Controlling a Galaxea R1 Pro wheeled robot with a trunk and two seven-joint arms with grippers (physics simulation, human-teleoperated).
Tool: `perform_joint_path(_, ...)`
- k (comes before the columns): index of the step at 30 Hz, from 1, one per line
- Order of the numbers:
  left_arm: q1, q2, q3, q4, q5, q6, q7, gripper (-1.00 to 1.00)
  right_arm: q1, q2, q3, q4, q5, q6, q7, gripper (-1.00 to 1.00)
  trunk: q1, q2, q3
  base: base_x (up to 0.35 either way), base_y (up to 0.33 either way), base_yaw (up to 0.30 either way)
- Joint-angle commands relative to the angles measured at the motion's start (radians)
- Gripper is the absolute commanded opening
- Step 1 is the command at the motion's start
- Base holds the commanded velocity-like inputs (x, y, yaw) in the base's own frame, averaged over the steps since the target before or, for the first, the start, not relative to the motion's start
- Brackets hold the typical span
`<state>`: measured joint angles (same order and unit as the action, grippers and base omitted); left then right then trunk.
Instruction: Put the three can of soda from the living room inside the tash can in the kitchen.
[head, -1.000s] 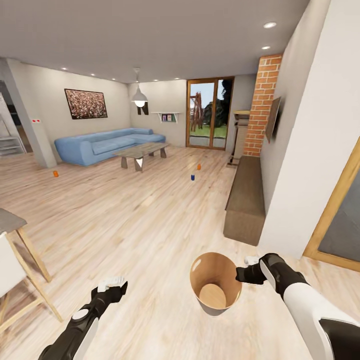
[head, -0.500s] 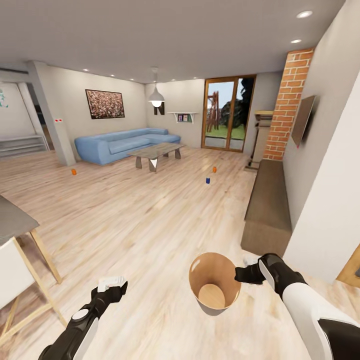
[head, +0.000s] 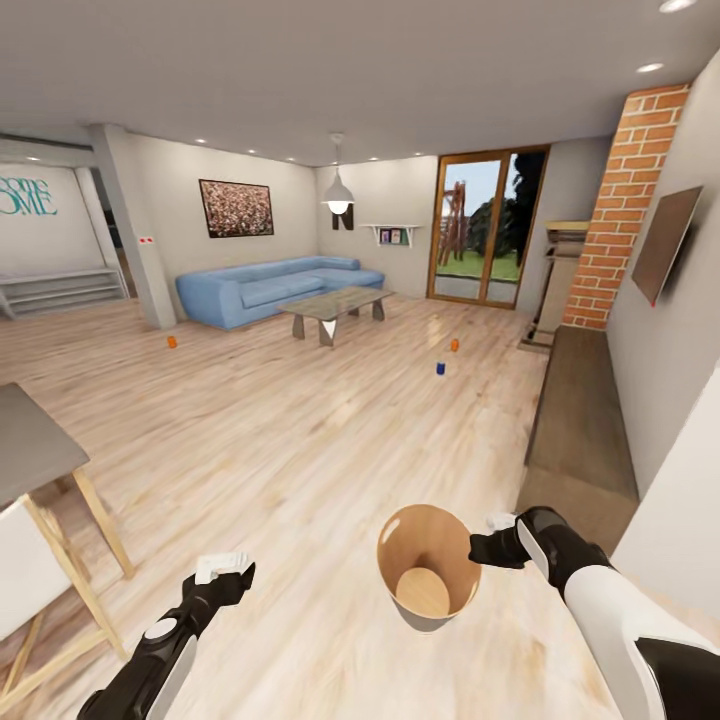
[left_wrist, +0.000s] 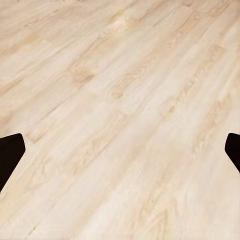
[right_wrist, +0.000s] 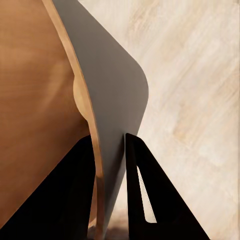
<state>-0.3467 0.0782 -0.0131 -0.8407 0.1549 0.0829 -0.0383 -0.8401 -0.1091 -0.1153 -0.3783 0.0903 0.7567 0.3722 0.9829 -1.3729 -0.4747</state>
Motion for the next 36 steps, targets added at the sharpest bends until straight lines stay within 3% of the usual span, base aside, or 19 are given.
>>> perform_joint_path(1,0.000,0.000,0.000,0.000,0.000,0.000,0.000,1.00,-0.001,0.000,-0.004,-0.001,-0.024,0.004,0.005,-1.00,0.000,0.000,0.000,0.327,0.000,0.012)
perform_joint_path(36,0.000,0.000,0.000,0.000,0.000,0.000,0.000,1.00,-0.001,0.000,-0.004,-0.001,-0.024,0.002,0.005,-1.00,0.000,0.000,0.000,0.327,0.000,-0.033)
